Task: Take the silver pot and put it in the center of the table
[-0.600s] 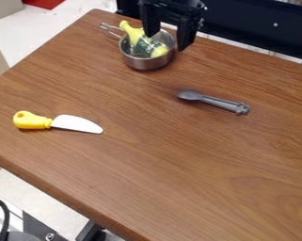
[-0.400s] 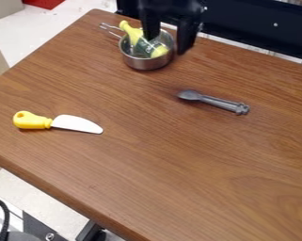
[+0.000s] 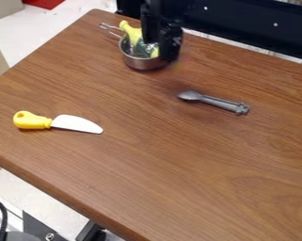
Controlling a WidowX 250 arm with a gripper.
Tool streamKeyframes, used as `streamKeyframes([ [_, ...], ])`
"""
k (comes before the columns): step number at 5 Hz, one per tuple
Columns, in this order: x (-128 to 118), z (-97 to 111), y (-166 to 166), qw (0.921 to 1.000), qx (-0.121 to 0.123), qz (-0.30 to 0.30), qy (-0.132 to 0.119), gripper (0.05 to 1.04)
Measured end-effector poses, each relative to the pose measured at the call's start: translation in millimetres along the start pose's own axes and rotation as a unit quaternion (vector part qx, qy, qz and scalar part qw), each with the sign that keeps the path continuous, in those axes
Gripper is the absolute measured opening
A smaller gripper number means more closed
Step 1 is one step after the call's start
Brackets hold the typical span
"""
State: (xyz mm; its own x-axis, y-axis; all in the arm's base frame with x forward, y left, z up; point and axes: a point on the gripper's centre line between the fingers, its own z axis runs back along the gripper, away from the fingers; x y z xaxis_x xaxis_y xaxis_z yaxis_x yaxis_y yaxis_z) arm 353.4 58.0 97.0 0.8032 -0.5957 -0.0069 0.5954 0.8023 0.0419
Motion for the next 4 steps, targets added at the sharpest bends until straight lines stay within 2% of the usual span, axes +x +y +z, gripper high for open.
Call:
streamKeyframes([
  [1,-8,1,18,0.9921,-0.001,-0.125,-0.012,0.999],
  [2,-15,1,39,0.9684,0.029,-0.245,-0.035,0.999],
  [3,-21,-9,49,0.9312,0.034,-0.36,-0.051,0.999],
  [4,-25,-20,56,0.8851,0.035,-0.459,-0.065,0.999],
])
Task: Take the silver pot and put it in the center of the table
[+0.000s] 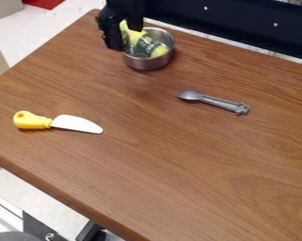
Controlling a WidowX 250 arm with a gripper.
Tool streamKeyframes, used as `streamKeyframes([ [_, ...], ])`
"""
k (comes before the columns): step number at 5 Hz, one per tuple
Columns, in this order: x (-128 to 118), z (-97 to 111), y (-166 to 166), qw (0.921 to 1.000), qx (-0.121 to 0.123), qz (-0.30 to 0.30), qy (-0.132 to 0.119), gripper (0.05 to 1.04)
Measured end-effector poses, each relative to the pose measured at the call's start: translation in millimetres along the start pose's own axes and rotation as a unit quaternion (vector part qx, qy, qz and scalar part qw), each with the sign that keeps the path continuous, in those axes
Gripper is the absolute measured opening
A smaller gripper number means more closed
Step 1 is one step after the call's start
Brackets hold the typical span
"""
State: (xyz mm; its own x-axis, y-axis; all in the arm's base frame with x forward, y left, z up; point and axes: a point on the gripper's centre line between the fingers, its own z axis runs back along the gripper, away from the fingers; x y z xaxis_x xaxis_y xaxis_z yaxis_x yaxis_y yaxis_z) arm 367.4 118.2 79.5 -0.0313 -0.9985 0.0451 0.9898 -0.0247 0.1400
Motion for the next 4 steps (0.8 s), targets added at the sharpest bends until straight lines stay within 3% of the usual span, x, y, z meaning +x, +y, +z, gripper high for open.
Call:
streamKeyframes([
  [1,-4,-15,1,0.9988,-0.037,-0.033,-0.008,0.999],
  [2,-1,-24,-4,0.9957,-0.058,-0.067,-0.029,0.999],
  [4,0,-38,-10,0.9948,-0.052,-0.084,-0.025,0.999],
])
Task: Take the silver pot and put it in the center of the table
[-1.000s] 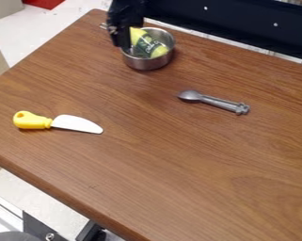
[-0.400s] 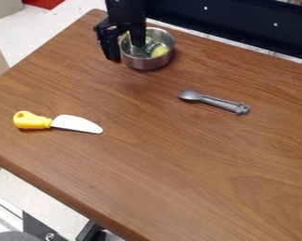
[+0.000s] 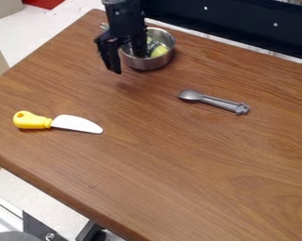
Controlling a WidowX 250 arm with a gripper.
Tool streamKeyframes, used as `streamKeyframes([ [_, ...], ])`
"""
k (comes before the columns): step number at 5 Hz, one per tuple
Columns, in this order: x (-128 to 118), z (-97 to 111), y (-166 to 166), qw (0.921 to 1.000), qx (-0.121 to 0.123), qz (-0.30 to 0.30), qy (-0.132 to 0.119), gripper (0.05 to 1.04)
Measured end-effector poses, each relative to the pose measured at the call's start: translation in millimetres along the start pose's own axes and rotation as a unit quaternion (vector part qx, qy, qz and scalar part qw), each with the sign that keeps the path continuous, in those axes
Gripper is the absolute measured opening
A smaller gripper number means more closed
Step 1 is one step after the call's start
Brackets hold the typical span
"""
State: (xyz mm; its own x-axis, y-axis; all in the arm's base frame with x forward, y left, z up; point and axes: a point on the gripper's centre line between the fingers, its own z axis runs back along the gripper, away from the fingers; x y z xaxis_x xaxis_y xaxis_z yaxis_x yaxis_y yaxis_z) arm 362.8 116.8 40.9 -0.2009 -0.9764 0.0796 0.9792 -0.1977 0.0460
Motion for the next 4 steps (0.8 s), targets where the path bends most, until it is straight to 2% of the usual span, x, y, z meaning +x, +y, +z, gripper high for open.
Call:
streamKeyframes([
  [1,0,-6,0,0.9999,0.0,-0.004,0.016,0.953],
  [2,2,-12,-1,0.9996,-0.014,0.009,0.021,0.684],
  [3,3,-15,4,0.9987,-0.016,0.017,0.046,0.388],
  [4,3,-19,10,0.9976,-0.014,0.027,0.063,0.172],
])
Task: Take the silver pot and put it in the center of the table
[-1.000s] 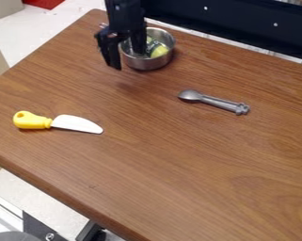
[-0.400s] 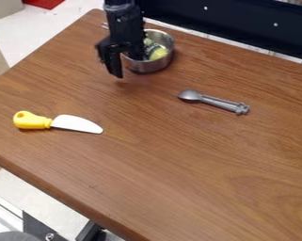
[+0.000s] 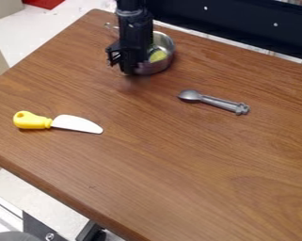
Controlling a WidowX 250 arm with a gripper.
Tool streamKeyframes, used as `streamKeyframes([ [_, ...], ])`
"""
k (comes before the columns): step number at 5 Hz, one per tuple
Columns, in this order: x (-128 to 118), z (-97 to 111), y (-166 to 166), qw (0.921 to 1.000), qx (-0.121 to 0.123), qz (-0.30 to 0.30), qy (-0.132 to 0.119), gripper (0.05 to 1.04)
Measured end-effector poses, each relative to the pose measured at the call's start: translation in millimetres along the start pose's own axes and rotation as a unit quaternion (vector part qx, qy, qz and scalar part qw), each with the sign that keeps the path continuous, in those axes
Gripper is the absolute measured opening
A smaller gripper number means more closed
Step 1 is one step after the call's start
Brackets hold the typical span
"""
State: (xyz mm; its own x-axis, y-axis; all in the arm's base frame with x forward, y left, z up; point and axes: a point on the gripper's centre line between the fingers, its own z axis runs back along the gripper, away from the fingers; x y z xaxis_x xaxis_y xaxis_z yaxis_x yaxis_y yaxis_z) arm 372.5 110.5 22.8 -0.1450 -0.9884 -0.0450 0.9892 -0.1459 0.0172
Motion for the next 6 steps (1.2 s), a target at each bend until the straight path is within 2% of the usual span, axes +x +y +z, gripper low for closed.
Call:
streamKeyframes([
  [1,1,1,3,1.0,0.007,0.002,0.003,0.081],
  [2,1,1,6,0.9998,0.014,0.01,0.002,0.072],
  [5,10,8,14,0.9971,0.039,0.059,-0.028,0.071],
  [6,18,26,18,0.9957,0.058,0.067,-0.029,0.065],
])
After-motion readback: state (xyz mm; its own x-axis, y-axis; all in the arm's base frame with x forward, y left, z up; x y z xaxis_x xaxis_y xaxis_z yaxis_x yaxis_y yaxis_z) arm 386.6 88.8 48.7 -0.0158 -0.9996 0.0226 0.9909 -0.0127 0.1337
